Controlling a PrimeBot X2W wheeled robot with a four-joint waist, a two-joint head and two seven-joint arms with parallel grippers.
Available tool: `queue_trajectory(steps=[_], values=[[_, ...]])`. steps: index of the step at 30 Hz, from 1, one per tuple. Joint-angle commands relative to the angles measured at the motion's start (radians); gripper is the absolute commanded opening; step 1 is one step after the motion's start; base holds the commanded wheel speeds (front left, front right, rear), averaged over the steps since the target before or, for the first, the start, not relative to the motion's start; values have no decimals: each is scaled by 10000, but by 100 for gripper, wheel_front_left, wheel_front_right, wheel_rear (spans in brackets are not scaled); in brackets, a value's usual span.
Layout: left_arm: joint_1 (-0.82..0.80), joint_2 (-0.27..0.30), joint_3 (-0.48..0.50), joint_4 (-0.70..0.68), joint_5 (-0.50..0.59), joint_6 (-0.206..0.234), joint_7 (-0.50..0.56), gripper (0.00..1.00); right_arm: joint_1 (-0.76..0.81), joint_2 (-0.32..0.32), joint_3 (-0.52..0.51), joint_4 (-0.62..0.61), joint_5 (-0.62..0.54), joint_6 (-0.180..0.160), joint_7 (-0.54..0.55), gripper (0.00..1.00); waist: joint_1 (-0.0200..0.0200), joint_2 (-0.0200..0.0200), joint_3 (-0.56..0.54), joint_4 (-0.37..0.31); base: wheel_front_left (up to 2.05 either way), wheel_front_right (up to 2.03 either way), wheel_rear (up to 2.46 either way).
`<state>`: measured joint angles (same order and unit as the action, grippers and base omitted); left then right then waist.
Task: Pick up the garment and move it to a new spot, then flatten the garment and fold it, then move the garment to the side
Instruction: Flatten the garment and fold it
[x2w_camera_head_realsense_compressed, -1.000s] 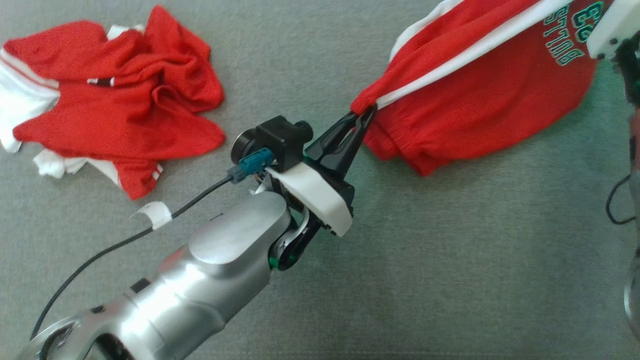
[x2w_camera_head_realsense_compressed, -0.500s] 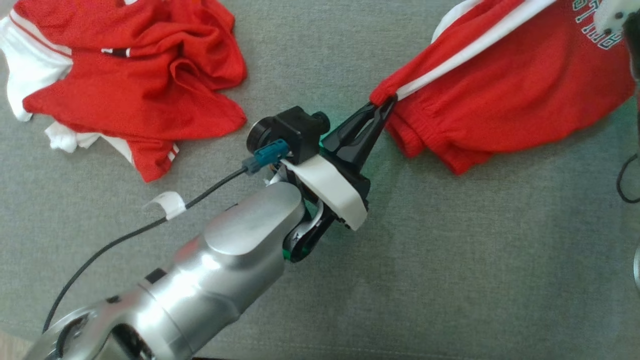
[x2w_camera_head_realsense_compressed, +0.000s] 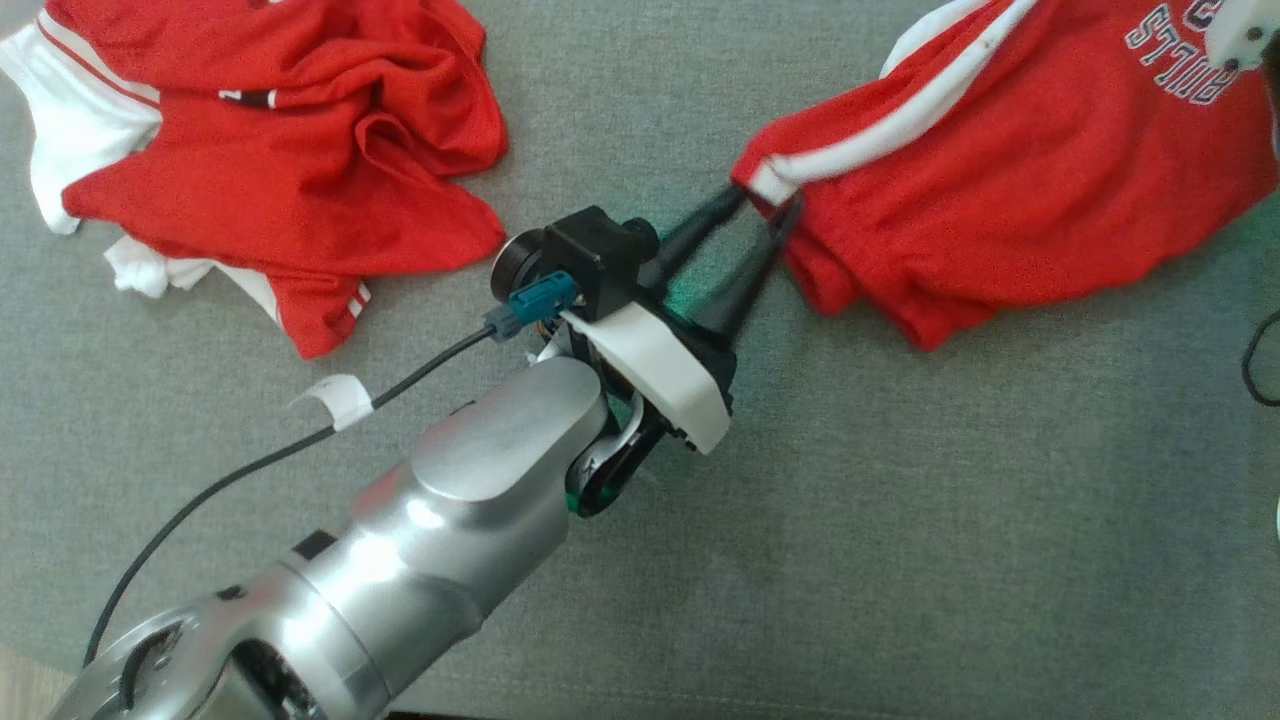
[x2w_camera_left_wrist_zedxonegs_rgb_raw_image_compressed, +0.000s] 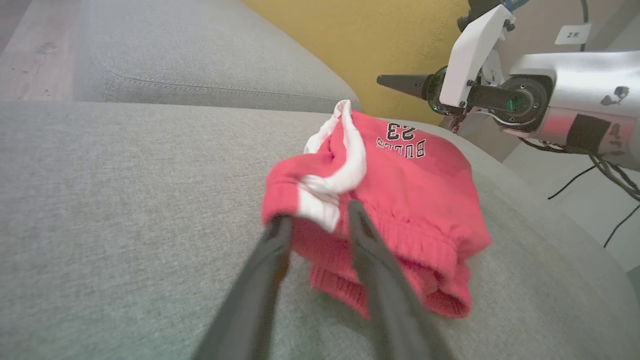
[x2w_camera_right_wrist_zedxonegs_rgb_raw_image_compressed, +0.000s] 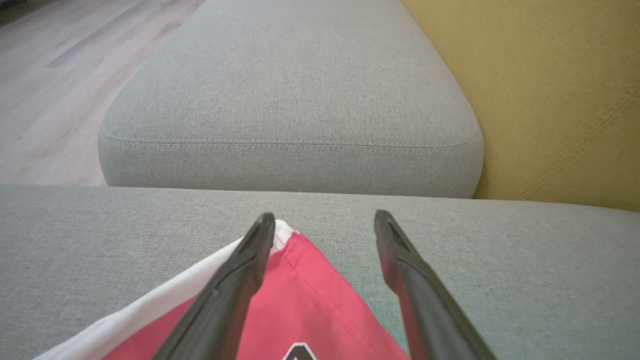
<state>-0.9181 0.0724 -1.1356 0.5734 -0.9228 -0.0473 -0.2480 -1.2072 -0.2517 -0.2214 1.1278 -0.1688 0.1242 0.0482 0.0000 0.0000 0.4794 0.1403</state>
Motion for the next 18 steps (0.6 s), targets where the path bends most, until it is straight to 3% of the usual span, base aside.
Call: queue_trajectory(steps=[1,10,13,18], values=[[-213,25,240,-197,64,-71,-81,100,-310,200,18,-232,-72,65,-105,100,0,0,-79,-24,0,0,0],[186,292,676,181,14,226,-119,100,200,406,-777,230,217,65,-1117,100,0,0,-1044,-336,0,0,0],[439,509,1144,226,-11,508,-130,100,436,648,-856,263,693,65,-1855,100,0,0,-1511,-537,0,0,0],[879,1154,2144,8,670,1361,-134,100,893,1288,-283,-13,1785,65,-2787,100,0,0,-2230,-959,0,0,0]])
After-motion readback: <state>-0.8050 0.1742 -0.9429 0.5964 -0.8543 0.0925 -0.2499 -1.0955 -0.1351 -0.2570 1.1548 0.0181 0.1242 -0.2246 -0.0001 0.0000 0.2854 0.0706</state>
